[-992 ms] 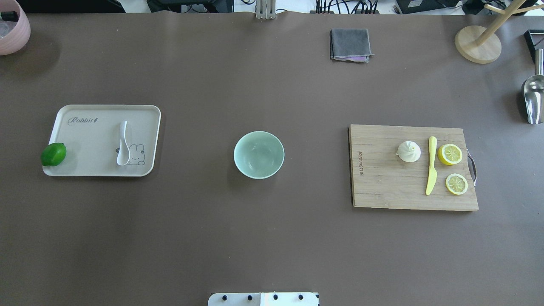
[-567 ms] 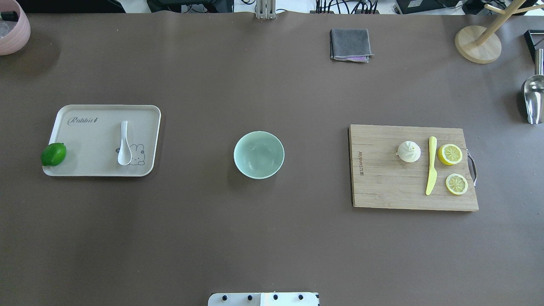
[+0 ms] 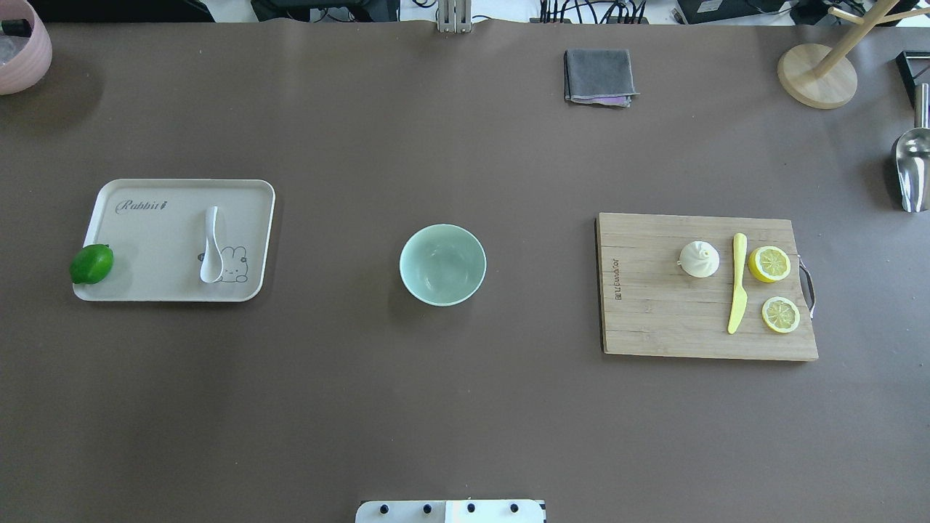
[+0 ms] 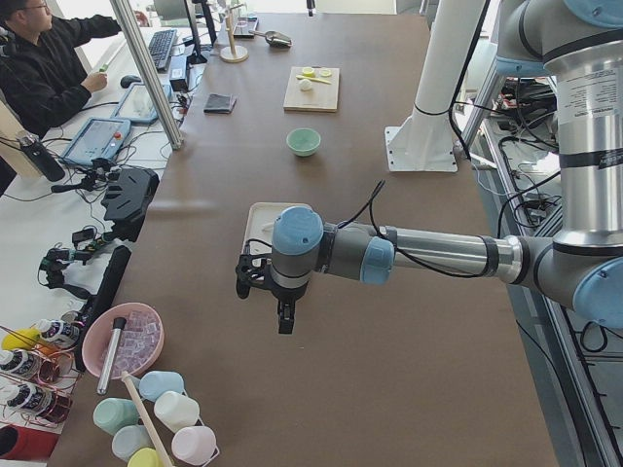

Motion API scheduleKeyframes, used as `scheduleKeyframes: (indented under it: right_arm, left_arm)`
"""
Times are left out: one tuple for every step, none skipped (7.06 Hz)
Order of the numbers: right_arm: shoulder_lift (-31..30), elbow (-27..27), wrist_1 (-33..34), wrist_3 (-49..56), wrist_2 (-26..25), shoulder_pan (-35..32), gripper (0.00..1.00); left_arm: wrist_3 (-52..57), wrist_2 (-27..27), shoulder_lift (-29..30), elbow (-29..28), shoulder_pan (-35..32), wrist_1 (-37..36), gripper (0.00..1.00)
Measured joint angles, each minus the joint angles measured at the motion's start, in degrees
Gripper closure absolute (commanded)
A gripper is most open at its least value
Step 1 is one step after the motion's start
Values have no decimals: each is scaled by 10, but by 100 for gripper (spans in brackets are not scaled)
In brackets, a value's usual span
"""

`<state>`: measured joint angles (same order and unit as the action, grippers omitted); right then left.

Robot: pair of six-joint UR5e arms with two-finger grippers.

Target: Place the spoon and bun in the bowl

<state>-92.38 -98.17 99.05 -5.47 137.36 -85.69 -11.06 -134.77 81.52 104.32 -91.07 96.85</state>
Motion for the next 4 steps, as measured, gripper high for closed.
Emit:
scheduleKeyframes:
  right_arm:
    - [0,-1,0,0,0,0,0]
    - [0,-1,0,-1,0,0,0]
    - [0,-2,0,-1,0,0,0]
    - [0,-2,0,-1,0,0,0]
  left_arm:
    - [-1,-2,16,0,2,0,2]
    - [-2,-10,28,0,4,2,2]
    - [-2,-26,42,0,7,3,2]
    - [-5,-37,61,1,19,8,2]
